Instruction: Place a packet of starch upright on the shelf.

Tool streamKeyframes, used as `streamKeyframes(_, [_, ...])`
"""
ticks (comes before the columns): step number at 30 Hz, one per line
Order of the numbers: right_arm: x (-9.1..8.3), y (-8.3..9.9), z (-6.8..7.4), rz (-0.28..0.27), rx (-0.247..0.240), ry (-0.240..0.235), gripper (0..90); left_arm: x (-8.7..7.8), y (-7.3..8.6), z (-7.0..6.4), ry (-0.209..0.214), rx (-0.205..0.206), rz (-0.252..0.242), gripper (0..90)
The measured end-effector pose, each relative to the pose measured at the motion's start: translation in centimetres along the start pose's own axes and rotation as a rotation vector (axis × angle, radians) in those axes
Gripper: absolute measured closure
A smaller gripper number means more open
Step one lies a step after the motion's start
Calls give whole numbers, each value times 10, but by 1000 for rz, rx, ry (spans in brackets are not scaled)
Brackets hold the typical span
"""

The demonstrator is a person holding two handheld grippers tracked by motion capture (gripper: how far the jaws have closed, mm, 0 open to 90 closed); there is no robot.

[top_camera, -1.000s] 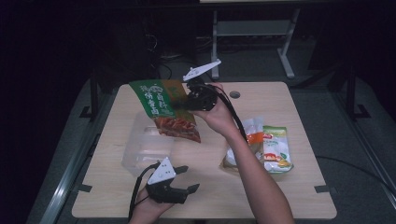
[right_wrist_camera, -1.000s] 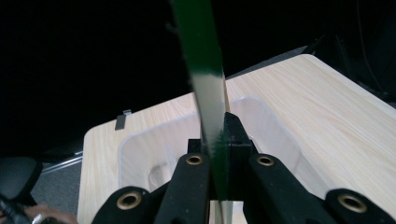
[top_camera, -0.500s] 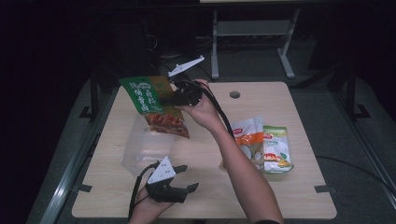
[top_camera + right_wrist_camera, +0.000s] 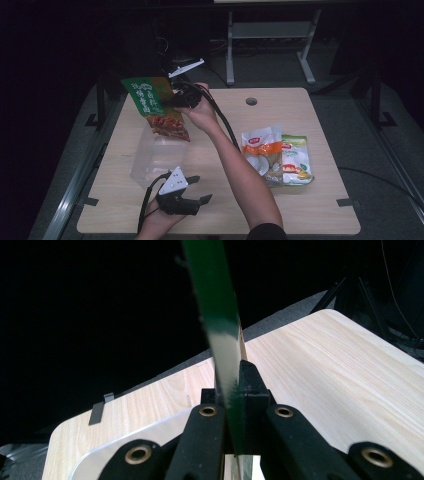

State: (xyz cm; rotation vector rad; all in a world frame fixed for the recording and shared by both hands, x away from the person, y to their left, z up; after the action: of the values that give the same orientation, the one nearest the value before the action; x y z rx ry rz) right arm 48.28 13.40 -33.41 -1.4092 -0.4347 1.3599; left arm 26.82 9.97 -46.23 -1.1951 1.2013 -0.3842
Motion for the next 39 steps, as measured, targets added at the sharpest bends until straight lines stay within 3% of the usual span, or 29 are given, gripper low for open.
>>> streamKeyframes(9, [26, 16, -10, 2, 40, 11, 894, -4, -1, 2, -20, 27, 2, 291])
streamKeyframes(12, [29, 22, -18, -18, 61, 34, 894, -4, -1, 2, -21, 24, -2, 291])
streamKeyframes(15, [32, 31, -25, -47, 91, 25, 894, -4, 0, 3, -22, 22, 0, 291])
streamKeyframes(21, [37, 51, -37, -31, 127, 26, 891, -4, -1, 4, -24, 18, -8, 291])
streamKeyframes(28, [33, 56, -45, -10, 138, 47, 886, -2, -1, 4, -19, 11, -7, 291])
streamKeyframes(32, [33, 59, -46, 21, 134, 55, 792, -1, -1, 3, -18, 8, -6, 292])
streamKeyframes(39, [16, 58, -50, 30, 140, 79, 585, 0, 0, 6, -16, 2, -3, 291])
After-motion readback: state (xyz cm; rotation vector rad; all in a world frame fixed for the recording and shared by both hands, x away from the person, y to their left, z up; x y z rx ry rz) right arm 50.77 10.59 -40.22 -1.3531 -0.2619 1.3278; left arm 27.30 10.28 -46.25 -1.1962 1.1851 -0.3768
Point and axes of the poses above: each handheld gripper's, and its own axes: x roughly forward along the jaws, y roughly out of its underside, z roughly to its left, the point moved 8 cm from there along x, roughly forward along the jaws, and after that the axes turned 3 degrees about y, right-handed, at the moved point
